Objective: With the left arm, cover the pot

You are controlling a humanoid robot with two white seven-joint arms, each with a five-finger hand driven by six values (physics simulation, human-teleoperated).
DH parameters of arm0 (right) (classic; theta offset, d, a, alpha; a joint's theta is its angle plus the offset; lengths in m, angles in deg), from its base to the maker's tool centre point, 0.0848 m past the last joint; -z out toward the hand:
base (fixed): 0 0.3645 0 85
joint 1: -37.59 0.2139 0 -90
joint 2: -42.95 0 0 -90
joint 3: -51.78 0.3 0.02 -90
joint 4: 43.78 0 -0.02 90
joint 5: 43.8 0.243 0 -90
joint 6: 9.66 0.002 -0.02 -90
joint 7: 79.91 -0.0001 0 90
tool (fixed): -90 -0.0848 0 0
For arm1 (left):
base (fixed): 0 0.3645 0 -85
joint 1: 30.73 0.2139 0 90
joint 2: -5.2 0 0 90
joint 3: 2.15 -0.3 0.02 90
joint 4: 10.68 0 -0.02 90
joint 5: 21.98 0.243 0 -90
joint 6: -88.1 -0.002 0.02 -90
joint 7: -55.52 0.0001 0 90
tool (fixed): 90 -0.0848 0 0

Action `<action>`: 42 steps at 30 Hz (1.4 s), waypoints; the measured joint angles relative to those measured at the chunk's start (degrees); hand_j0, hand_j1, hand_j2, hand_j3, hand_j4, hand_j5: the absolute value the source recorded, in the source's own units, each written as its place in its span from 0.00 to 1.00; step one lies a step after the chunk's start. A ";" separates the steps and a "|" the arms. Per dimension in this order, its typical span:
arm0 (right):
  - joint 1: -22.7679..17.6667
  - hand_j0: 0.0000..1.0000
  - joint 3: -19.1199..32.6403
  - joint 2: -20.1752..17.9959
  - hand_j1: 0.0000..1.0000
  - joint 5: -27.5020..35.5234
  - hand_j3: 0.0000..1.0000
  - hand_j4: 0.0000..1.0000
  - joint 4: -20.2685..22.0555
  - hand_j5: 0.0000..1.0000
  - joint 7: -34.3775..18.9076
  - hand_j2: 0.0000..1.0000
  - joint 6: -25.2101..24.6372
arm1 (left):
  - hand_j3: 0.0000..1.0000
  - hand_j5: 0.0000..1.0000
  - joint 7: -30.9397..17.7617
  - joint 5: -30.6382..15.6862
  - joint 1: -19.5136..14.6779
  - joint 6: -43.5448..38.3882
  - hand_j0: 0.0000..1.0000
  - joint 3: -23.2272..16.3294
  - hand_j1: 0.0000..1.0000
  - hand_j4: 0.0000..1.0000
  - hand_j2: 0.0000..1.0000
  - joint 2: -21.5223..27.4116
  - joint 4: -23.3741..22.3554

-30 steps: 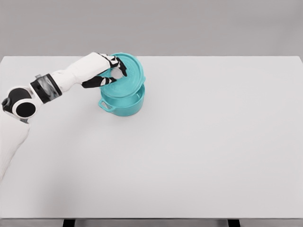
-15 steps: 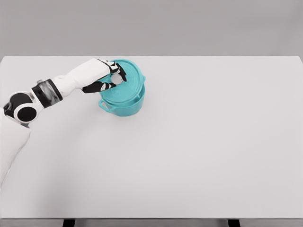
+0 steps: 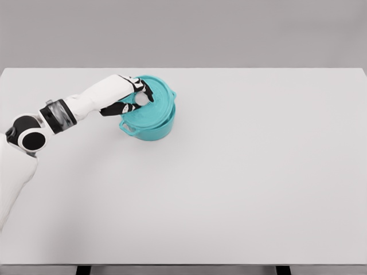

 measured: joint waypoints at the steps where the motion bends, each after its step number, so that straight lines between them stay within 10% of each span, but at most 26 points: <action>1: 0.00 1.00 0.00 0.00 1.00 0.00 1.00 1.00 -0.02 1.00 0.00 1.00 0.00 | 0.53 0.53 0.00 0.03 -0.09 0.00 0.53 0.00 0.53 0.53 0.53 -0.14 -0.03; 42: 0.00 1.00 0.00 0.00 1.00 0.00 1.00 1.00 -0.03 1.00 0.00 1.00 0.00 | 0.66 0.66 -0.08 0.32 -0.44 -0.02 0.66 -0.01 0.66 0.66 0.66 -1.61 -2.37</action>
